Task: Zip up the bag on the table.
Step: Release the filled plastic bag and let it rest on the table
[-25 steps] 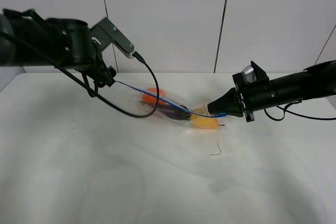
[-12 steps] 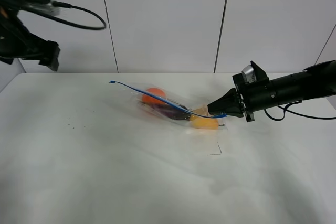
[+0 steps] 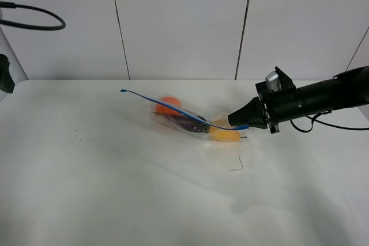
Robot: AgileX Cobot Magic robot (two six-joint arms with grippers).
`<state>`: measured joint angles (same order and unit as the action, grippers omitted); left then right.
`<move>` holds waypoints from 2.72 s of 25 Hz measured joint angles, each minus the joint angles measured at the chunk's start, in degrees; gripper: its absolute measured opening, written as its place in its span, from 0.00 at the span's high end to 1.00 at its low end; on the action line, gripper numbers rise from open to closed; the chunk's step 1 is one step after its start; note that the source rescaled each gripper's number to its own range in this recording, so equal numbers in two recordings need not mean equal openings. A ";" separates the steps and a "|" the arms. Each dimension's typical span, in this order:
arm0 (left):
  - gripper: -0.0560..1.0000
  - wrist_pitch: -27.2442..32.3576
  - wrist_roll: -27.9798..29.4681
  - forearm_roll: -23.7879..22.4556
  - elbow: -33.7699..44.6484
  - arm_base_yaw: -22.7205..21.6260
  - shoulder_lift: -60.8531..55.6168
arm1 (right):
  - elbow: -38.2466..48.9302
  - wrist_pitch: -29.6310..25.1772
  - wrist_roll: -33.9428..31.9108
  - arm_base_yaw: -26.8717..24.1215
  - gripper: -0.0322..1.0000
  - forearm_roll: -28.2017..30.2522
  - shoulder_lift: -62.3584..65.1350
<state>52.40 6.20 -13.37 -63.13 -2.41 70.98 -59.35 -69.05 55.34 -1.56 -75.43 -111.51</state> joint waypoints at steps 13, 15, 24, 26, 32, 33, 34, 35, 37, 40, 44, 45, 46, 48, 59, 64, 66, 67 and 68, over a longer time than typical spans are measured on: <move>0.01 -2.37 0.16 3.16 22.24 0.00 -36.70 | 0.00 0.00 0.79 0.00 0.97 0.00 0.00; 0.01 -2.26 0.16 3.83 24.28 0.00 -41.54 | 0.00 0.00 0.91 0.00 0.97 0.00 0.00; 0.01 -0.79 -0.08 4.33 31.15 0.00 -63.01 | 0.00 0.00 0.96 0.00 0.97 0.00 0.00; 0.01 0.11 -0.13 4.75 31.60 0.00 -67.03 | 0.00 0.00 0.96 0.00 0.97 0.00 0.00; 0.01 3.40 -1.02 6.41 31.71 0.00 -71.10 | 0.00 0.00 0.97 0.00 0.97 0.00 0.00; 0.01 3.71 -1.14 6.50 32.01 0.00 -71.10 | 0.00 0.00 1.12 0.00 0.97 0.00 0.00; 0.01 4.09 -1.14 6.64 32.36 0.00 -71.10 | 0.00 0.00 1.12 0.00 0.97 0.00 0.00; 0.01 4.32 -1.14 6.68 32.83 0.00 -71.10 | 0.00 0.00 1.12 0.00 0.97 0.00 0.00; 0.01 4.64 -1.18 6.82 33.25 0.00 -71.10 | 0.00 0.00 1.17 0.00 0.97 0.00 0.00; 0.01 5.10 -1.24 6.87 33.42 0.00 -71.10 | 0.00 0.00 1.17 0.00 0.97 0.01 0.00; 0.01 7.38 -2.39 6.88 34.59 0.00 -71.10 | 0.00 0.00 1.17 0.00 0.97 0.06 0.00; 0.01 7.73 -2.64 6.88 34.66 0.00 -71.10 | 0.00 0.00 1.17 0.00 0.97 0.06 0.00; 0.01 7.73 -2.66 6.88 34.72 0.00 -71.10 | 0.00 0.00 1.17 0.00 0.97 0.06 0.00; 0.01 7.73 -2.86 6.88 34.77 0.00 -71.10 | 0.00 0.00 1.17 0.00 0.97 0.06 0.00; 0.01 7.73 -2.98 6.88 34.82 0.00 -71.10 | 0.00 0.00 1.17 0.00 0.86 1.51 0.00; 0.01 7.73 -2.98 6.88 34.82 0.00 -71.10 | 0.00 0.00 1.12 0.00 0.15 1.78 0.00; 0.01 7.73 -2.98 6.88 34.82 0.00 -71.10 | 0.00 0.12 1.00 0.00 0.05 2.27 0.00; 0.01 7.73 -2.98 6.88 34.82 0.00 -71.10 | 0.00 0.24 0.95 0.00 0.03 2.54 0.00; 0.01 7.73 -2.98 6.88 34.82 0.00 -71.10 | 0.00 0.30 0.95 0.00 0.02 2.70 0.00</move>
<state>60.14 3.22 -6.48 -28.30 -2.41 -0.12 -59.35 -68.75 56.29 -1.56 -72.73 -111.51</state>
